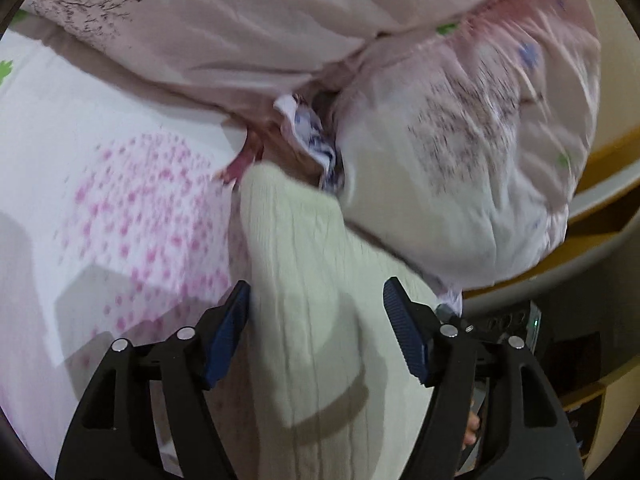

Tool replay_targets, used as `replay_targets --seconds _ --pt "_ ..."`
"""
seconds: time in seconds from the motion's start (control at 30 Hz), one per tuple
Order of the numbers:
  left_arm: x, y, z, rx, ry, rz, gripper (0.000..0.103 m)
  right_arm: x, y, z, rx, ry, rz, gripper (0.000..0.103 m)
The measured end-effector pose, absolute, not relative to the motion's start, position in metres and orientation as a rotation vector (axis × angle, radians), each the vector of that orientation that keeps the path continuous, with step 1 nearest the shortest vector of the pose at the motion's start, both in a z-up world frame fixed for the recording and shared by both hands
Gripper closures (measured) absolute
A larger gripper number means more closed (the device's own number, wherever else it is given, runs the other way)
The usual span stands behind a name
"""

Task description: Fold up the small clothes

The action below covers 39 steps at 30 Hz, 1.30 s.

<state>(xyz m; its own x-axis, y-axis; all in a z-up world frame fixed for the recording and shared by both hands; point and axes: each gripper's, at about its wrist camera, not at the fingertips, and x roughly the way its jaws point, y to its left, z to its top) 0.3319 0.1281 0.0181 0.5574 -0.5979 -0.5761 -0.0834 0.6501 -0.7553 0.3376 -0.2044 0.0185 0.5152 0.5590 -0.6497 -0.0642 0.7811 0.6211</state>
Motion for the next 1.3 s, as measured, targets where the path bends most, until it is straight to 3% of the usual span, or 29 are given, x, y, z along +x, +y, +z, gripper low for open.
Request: replay_targets --seconds 0.03,0.07,0.1,0.17,0.3,0.43,0.53,0.57,0.6,0.67,0.77,0.83,0.9,0.97,1.23,1.3 --pt "0.334 0.13 0.018 -0.83 0.946 -0.348 0.044 0.339 -0.204 0.02 0.566 0.964 0.401 0.074" --pt "0.339 0.129 0.017 -0.817 0.947 -0.344 0.054 0.343 -0.2 0.021 0.542 0.955 0.4 0.088" --pt "0.342 0.127 0.017 -0.803 0.948 -0.339 0.069 0.345 -0.198 0.022 0.521 0.944 0.395 0.09" --pt "0.346 0.126 0.016 -0.764 0.952 -0.316 0.086 0.344 -0.193 0.027 0.437 0.906 0.34 0.092" --pt "0.35 0.134 0.007 -0.755 0.958 -0.25 0.094 0.347 -0.197 0.017 0.396 0.945 0.211 0.094" --pt "0.348 0.137 0.001 -0.756 0.964 -0.228 0.094 0.35 -0.197 0.012 0.395 0.973 0.168 0.091" --pt "0.335 0.144 0.011 -0.803 0.946 -0.258 0.09 0.337 -0.207 0.021 0.442 0.975 0.207 0.066" --pt "0.326 0.152 0.012 -0.813 0.939 -0.264 0.083 0.33 -0.214 0.024 0.471 0.97 0.226 0.056" --pt "0.314 0.158 0.016 -0.821 0.931 -0.282 0.066 0.322 -0.219 0.026 0.49 0.966 0.246 0.053" --pt "0.295 0.162 0.023 -0.817 0.91 -0.292 0.047 0.305 -0.227 0.028 0.504 0.964 0.28 0.053" --pt "0.261 0.157 0.03 -0.78 0.91 -0.339 0.047 0.284 -0.229 0.023 0.5 0.982 0.328 0.054" --pt "0.247 0.151 0.03 -0.758 0.922 -0.358 0.047 0.276 -0.221 0.02 0.484 0.993 0.352 0.063" --pt "0.231 0.135 0.03 -0.726 0.942 -0.372 0.047 0.27 -0.211 0.02 0.45 0.975 0.374 0.092" --pt "0.223 0.126 0.028 -0.703 0.955 -0.375 0.047 0.269 -0.199 0.021 0.396 0.949 0.341 0.096" --pt "0.219 0.105 0.031 -0.579 0.934 -0.302 0.051 0.264 -0.202 0.017 0.379 0.97 0.228 0.094" --pt "0.205 0.111 0.034 -0.609 0.92 -0.322 0.046 0.254 -0.207 0.025 0.416 0.966 0.266 0.074"
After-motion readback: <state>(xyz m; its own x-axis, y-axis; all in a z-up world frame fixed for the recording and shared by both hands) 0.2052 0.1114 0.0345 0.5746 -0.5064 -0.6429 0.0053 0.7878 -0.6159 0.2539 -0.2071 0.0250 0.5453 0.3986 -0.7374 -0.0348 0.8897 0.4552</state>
